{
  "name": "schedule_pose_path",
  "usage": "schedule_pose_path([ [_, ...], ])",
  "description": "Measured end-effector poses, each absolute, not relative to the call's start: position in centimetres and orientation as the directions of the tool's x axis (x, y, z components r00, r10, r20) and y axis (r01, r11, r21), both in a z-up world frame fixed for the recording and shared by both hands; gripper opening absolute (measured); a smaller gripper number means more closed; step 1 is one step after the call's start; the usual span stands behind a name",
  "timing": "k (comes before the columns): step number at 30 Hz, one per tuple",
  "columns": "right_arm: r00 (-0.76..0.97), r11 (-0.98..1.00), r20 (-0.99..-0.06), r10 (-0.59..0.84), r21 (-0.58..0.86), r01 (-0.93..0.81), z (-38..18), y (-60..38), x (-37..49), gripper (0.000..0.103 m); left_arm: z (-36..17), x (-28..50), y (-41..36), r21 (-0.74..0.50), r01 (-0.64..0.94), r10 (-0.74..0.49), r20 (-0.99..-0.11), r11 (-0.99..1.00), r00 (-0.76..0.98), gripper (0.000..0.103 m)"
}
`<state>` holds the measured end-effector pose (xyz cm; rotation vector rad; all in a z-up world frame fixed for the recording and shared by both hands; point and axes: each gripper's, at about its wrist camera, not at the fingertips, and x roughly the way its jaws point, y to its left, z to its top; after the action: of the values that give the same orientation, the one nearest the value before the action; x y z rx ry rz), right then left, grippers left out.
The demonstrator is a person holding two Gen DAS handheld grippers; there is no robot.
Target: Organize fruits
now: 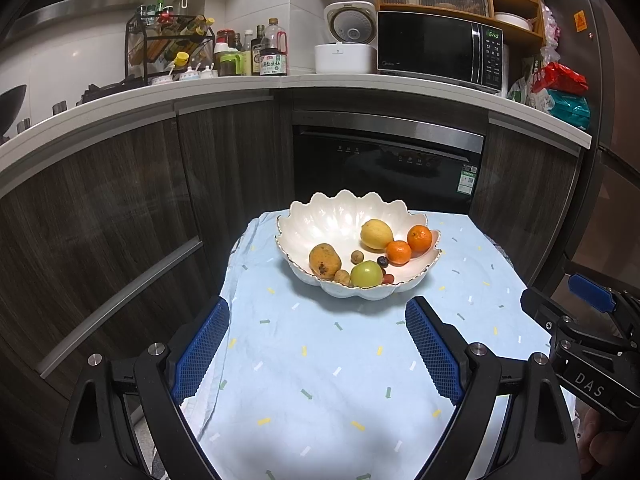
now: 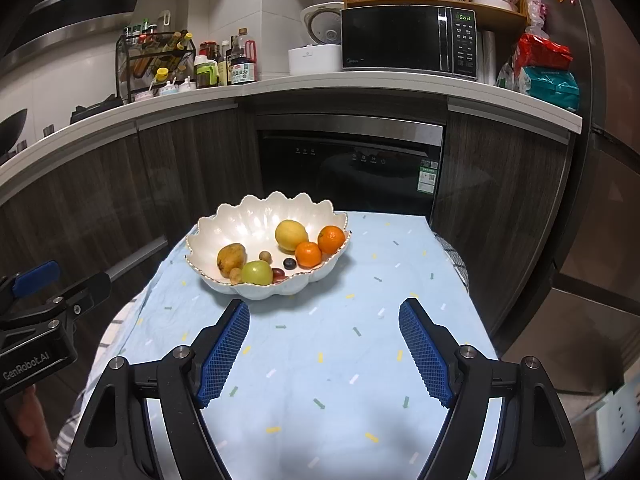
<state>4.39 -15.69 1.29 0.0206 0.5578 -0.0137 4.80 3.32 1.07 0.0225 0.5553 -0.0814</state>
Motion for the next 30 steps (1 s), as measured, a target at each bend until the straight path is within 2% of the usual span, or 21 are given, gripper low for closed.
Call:
schedule_pose_path([
  [30, 0.849, 1.000, -0.529, -0.006, 0.019, 0.019, 1.30, -15.61, 4.41, 0.078, 0.67, 4.80, 3.30, 0.002, 0.095, -0.079, -0.538, 0.996, 0.839, 0.090],
])
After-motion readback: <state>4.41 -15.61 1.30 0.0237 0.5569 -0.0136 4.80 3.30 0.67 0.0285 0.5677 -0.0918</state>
